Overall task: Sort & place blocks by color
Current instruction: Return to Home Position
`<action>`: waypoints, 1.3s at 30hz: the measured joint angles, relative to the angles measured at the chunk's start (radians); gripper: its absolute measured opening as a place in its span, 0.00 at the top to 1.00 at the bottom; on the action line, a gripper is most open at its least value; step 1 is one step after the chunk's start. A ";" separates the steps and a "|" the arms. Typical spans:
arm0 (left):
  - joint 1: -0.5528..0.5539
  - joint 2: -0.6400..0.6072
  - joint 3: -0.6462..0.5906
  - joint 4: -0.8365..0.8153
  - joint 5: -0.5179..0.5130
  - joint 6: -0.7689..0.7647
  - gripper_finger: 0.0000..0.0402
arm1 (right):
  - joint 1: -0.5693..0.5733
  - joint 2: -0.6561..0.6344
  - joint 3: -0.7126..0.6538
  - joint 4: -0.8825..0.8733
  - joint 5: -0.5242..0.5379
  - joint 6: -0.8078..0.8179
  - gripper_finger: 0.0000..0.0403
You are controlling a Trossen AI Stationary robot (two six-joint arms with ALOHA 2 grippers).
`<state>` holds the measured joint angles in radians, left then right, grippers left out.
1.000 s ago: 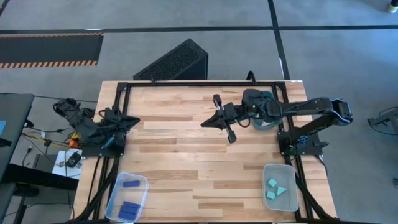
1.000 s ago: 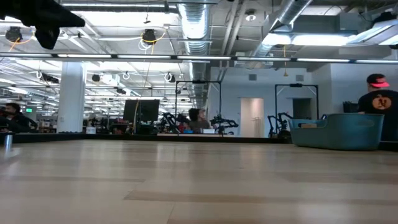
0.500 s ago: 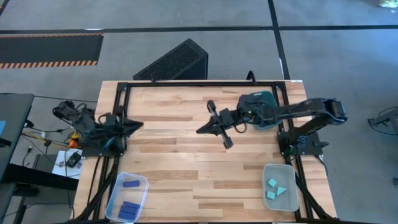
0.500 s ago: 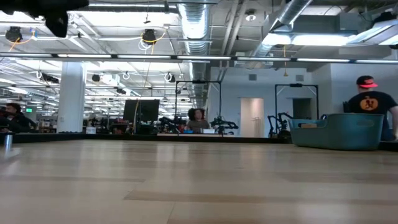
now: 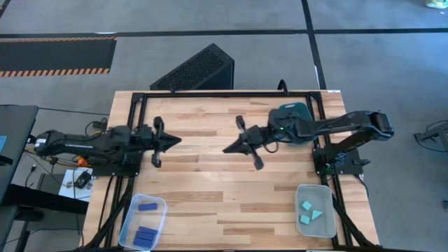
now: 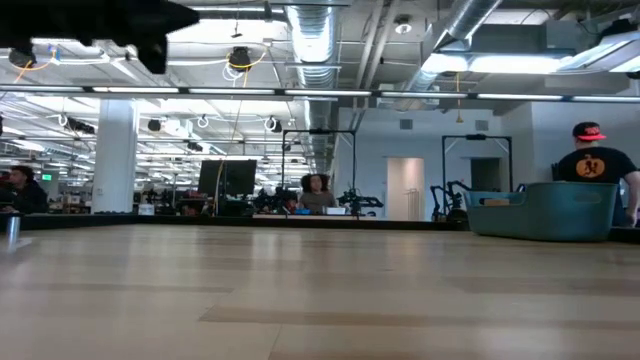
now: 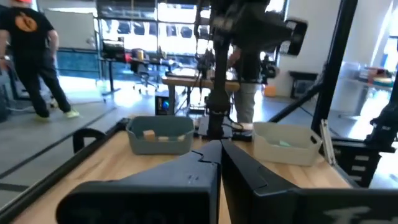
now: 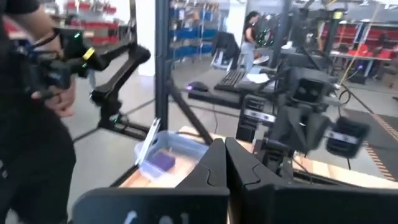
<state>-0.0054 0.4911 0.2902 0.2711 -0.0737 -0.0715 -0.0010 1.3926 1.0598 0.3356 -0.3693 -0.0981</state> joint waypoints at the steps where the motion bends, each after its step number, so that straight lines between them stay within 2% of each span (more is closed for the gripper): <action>1: 0.034 0.036 0.003 0.031 0.039 0.002 1.00 | 0.006 -0.026 0.001 -0.051 0.000 -0.012 0.99; 5: 0.150 0.190 0.042 0.167 0.115 0.034 1.00 | 0.023 -0.109 -0.002 -0.222 0.001 -0.071 0.99; 7: 0.207 0.273 0.065 0.221 0.191 0.042 1.00 | 0.027 -0.151 -0.036 -0.219 0.001 -0.085 0.99; 11: 0.302 0.438 0.129 0.286 0.381 0.035 1.00 | -0.014 -0.254 -0.228 -0.031 0.001 -0.045 0.99; 14: 0.354 0.530 0.181 0.308 0.466 0.035 1.00 | -0.068 -0.336 -0.402 0.160 0.041 0.078 0.99; 16: 0.378 0.554 0.197 0.316 0.508 0.014 1.00 | -0.097 -0.393 -0.496 0.211 0.065 0.154 0.99; 18: 0.388 0.534 0.194 0.313 0.502 -0.010 1.00 | -0.114 -0.448 -0.566 0.213 0.102 0.177 0.99; 21: 0.390 0.441 0.141 0.284 0.483 -0.018 1.00 | -0.116 -0.501 -0.634 0.215 0.155 0.179 1.00; 25: 0.389 0.249 0.028 0.201 0.424 -0.013 1.00 | -0.115 -0.566 -0.683 0.214 0.097 0.108 0.99; 27: 0.389 0.178 -0.025 0.128 0.406 0.036 1.00 | -0.115 -0.601 -0.699 0.216 0.050 0.094 0.99; 31: 0.384 0.155 -0.088 0.097 0.405 0.005 1.00 | -0.139 -0.708 -0.759 0.212 0.020 0.067 0.99; 39: 0.389 0.100 -0.137 0.123 0.365 0.065 1.00 | -0.185 -0.883 -0.892 0.244 0.031 0.079 0.99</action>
<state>0.3836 0.5910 0.1536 0.3940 0.2909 -0.0064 -0.1858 0.5093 0.1678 0.5795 -0.3382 -0.0193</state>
